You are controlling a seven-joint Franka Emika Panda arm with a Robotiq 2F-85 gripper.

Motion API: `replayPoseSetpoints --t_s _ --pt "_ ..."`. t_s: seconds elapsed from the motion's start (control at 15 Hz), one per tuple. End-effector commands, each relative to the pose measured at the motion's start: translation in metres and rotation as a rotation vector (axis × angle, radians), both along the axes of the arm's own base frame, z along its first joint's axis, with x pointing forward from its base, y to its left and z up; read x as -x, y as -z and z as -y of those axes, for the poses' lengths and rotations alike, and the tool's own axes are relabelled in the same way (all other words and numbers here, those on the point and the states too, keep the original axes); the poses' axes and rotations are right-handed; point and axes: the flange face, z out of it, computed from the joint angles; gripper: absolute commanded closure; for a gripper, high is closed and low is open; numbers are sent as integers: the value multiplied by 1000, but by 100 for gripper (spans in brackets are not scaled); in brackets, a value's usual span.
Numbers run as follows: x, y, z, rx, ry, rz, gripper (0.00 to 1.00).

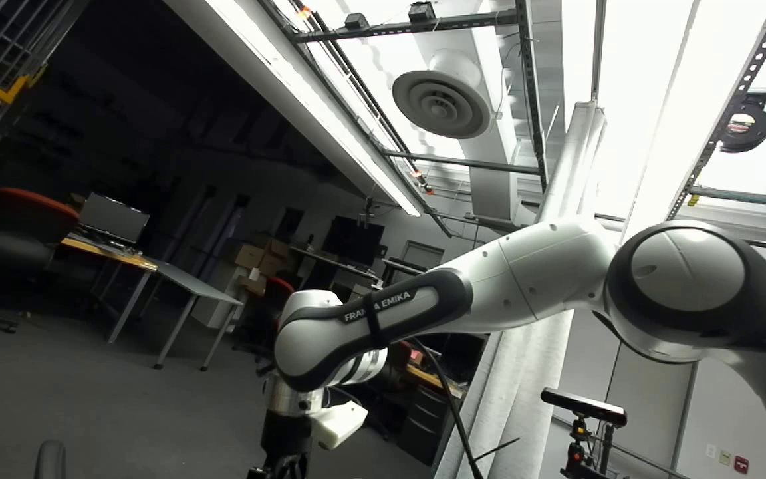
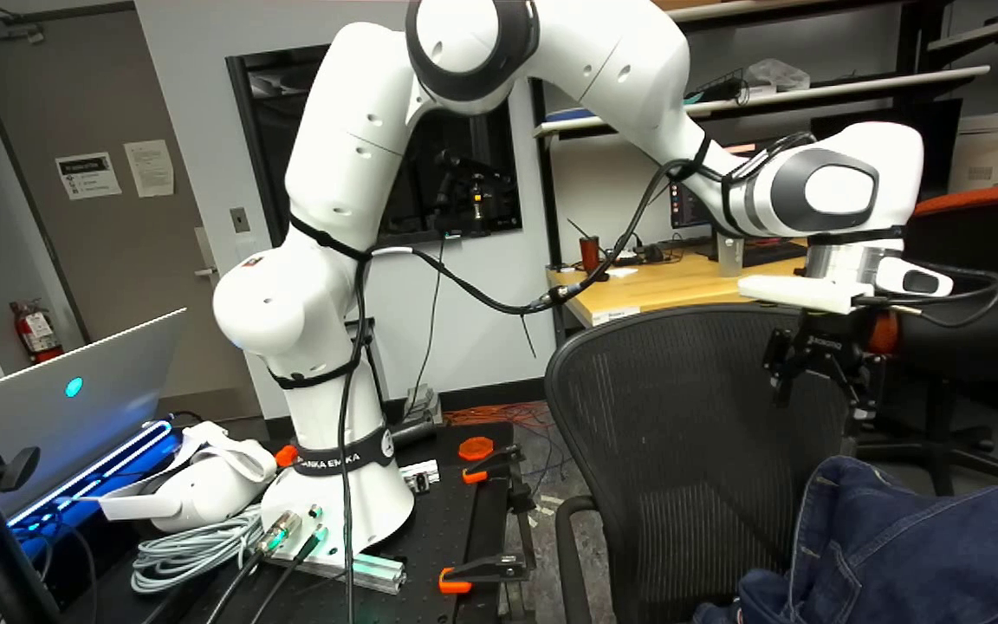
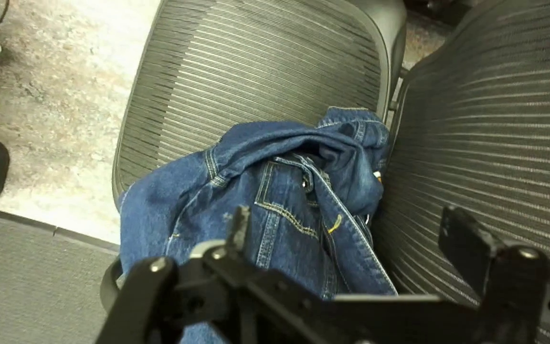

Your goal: Pick up the blue jacket and put it on top of the chair

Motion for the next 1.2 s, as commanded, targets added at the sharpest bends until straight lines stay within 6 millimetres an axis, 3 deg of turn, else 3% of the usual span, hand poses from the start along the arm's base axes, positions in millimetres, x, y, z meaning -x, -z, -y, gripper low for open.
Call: replayPoseSetpoints --t_s 0.0,0.4,1.13 --pt "-22 20 -6 77 -149 -9 0" --pt "-34 58 -24 137 -347 164 0" --pt "-36 108 -35 -25 -227 224 3"
